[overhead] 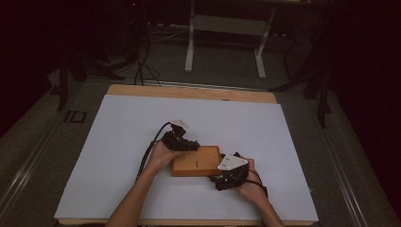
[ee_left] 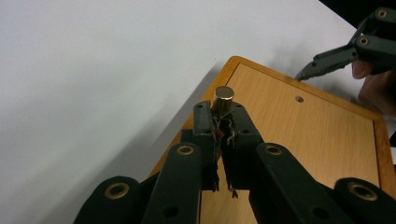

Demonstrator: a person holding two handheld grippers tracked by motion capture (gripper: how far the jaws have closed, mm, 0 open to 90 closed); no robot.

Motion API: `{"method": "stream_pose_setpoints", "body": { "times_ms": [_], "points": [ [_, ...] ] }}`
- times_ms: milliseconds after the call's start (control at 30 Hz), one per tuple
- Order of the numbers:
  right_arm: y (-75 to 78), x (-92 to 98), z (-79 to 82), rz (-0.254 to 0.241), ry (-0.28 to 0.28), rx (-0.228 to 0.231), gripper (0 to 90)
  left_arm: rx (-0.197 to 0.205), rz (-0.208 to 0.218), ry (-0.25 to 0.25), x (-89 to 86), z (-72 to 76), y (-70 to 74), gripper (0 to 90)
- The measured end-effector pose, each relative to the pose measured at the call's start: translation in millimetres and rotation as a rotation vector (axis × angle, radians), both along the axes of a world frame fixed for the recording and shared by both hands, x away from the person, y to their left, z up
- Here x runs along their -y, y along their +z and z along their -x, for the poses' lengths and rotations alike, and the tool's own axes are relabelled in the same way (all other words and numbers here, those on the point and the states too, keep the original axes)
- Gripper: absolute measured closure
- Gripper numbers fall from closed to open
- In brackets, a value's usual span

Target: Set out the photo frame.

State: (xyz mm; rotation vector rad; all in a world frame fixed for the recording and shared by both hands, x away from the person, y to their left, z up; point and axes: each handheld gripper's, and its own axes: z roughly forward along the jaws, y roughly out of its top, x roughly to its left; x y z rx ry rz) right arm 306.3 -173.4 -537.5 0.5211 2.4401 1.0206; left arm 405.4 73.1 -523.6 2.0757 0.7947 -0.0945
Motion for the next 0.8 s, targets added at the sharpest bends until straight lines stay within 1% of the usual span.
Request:
{"method": "stream_pose_setpoints", "body": {
  "times_ms": [33,133,267,333,367,400,433,467,567,600,633,733,800],
  "points": [
    [1.4,0.4,-0.7,-0.013,-0.003,0.007,14.1,0.000,0.002,0.000,-0.1,-0.1,0.1,85.1],
    [3.2,0.6,-1.0,-0.023,-0.005,0.015,15.1,0.002,0.002,-0.003,-0.7,-0.4,0.3,85.1],
    [4.2,0.1,-1.3,-0.021,-0.002,0.032,15.1,0.001,0.001,-0.007,-0.8,-0.3,0.5,85.2],
    [5.0,-0.1,-2.1,-0.029,0.000,0.036,15.2,-0.003,0.006,-0.003,-1.0,-0.7,0.2,85.2],
    [5.6,-0.3,-2.5,-0.031,0.000,0.038,15.2,-0.009,0.019,-0.002,-2.0,-1.9,-1.1,85.3],
    [5.6,-0.3,-2.5,-0.031,0.000,0.038,15.2,-0.009,0.019,-0.002,-2.0,-1.9,-1.1,85.2],
    [6.9,-0.8,-2.9,-0.039,0.003,0.046,15.4,-0.018,0.029,-0.003,-2.9,-3.0,-2.0,85.3],
    [6.9,-0.8,-2.9,-0.039,0.003,0.046,15.4,-0.018,0.029,-0.003,-2.9,-3.0,-2.0,85.3],
    [9.3,-1.9,-0.9,-0.037,-0.005,0.075,19.6,-0.033,0.040,-0.007,-3.1,-3.5,-2.7,85.3],
    [10.3,-1.5,-0.1,-0.037,0.003,0.087,23.0,-0.033,0.040,-0.007,-3.1,-3.5,-2.7,85.2],
    [11.7,-1.8,2.0,-0.043,0.019,0.098,27.4,-0.048,0.050,-0.023,-2.7,-3.8,-3.7,85.0],
    [15.0,-6.1,5.8,-0.054,0.055,0.102,35.1,-0.046,0.049,-0.035,-1.3,-3.2,-4.4,84.2],
    [14.9,-7.4,6.2,-0.051,0.058,0.105,35.5,-0.045,0.048,-0.036,-1.4,-3.1,-4.3,84.0]
  ]
}}
